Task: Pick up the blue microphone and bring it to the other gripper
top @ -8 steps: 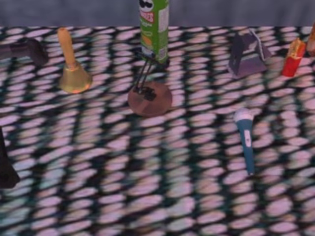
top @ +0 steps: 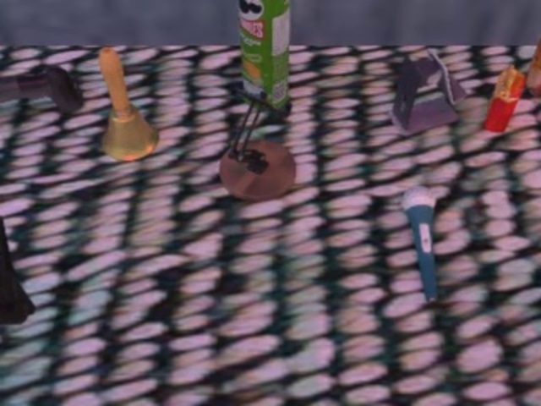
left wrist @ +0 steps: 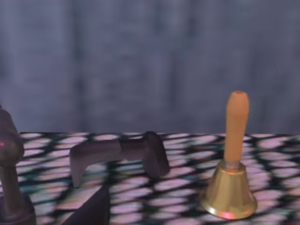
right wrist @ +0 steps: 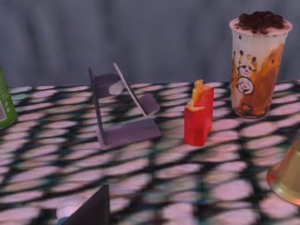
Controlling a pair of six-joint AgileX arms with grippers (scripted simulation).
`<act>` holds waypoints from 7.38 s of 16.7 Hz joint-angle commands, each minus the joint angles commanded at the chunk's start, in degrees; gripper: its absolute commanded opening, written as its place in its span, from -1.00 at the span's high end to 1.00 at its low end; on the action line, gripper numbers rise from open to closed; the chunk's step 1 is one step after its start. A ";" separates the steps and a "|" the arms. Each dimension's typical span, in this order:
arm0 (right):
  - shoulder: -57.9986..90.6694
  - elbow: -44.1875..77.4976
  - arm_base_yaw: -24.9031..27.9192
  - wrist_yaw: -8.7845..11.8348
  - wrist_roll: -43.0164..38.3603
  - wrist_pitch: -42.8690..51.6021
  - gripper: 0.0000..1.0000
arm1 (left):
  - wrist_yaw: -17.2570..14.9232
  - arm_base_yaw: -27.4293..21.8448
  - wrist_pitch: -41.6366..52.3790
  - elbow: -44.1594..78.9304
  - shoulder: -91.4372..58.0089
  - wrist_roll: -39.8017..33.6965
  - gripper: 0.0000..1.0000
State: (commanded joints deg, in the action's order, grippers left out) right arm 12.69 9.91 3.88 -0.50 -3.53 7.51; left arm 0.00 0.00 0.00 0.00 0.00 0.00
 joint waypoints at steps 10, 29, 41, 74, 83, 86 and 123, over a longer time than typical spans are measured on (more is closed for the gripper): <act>56.19 36.12 13.16 -1.12 -14.21 23.95 -1.00 | 0.00 0.00 0.00 0.00 0.00 0.00 -1.00; 95.64 59.99 22.05 -2.16 -24.04 39.33 -1.00 | 0.00 0.00 0.00 0.00 0.00 0.00 -1.00; 107.48 54.04 21.62 -2.22 -23.73 21.39 -1.00 | 0.00 0.00 0.00 0.00 0.00 0.00 -1.00; 98.94 49.39 22.17 3.01 -15.63 -0.92 1.00 | 0.00 0.00 0.00 0.00 0.00 0.00 -1.00; 88.14 36.52 22.00 14.47 -2.74 -45.68 1.00 | 0.00 0.00 0.00 0.00 0.00 0.00 -1.00; 84.49 33.55 21.88 17.29 0.63 -55.74 1.00 | 0.00 0.00 0.00 0.00 0.00 0.00 -1.00; 80.18 30.75 32.11 8.97 2.20 -67.86 1.00 | -16.01 -6.82 -9.57 16.22 -26.32 2.35 -1.00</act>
State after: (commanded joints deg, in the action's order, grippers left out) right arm 92.87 40.66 36.00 8.47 -1.33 -60.35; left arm -16.01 -6.82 -9.57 16.22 -26.32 2.35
